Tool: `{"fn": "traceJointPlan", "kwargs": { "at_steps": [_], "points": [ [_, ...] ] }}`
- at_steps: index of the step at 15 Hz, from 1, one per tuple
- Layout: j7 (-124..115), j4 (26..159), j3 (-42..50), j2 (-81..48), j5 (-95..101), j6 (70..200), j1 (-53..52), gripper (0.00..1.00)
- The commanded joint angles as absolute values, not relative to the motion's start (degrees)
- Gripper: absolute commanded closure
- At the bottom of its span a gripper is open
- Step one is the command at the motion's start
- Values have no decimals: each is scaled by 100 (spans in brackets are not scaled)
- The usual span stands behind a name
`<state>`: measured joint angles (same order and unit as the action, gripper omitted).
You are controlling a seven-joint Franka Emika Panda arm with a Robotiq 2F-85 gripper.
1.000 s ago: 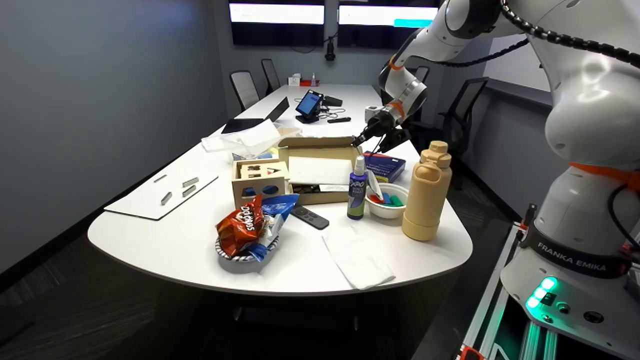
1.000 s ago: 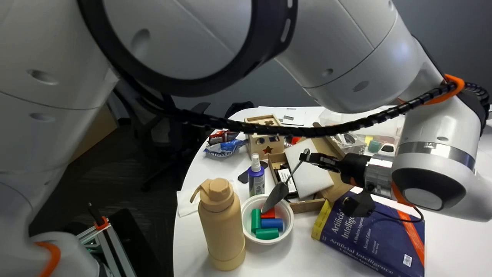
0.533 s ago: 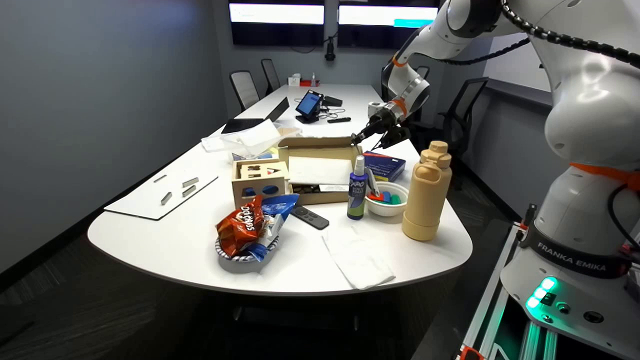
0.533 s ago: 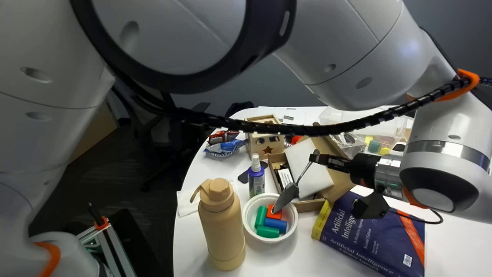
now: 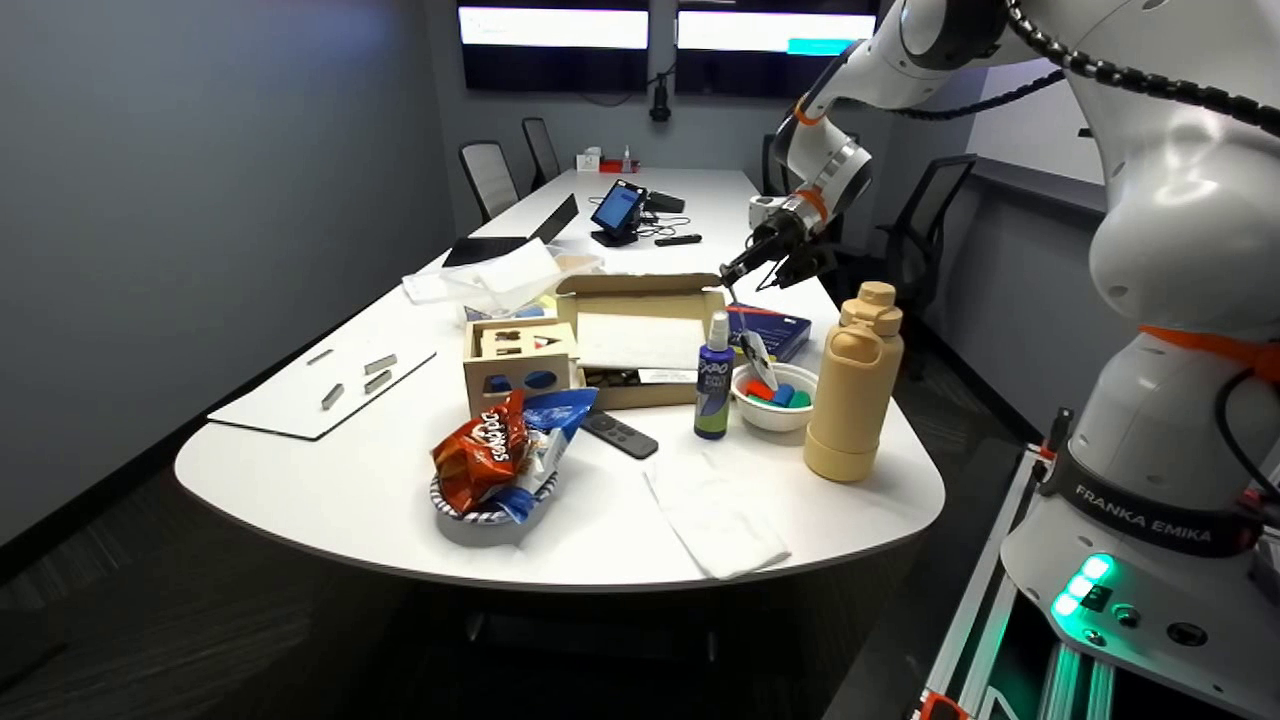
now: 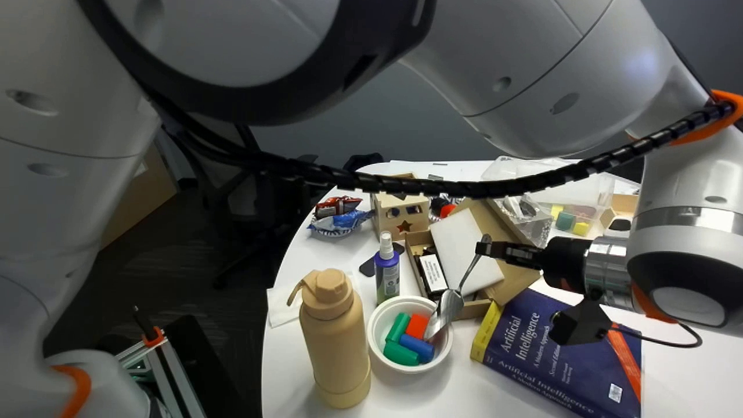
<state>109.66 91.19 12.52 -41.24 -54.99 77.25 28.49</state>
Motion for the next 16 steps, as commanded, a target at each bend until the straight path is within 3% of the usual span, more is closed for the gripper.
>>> {"fn": "traceJointPlan", "kwargs": {
  "at_steps": [1,16],
  "points": [
    [11086,9264,1273,-3977,-5173,7706,2838,99],
    [10668,9438,1146,-3985,-5476,8137,2548,99]
  ]
}}
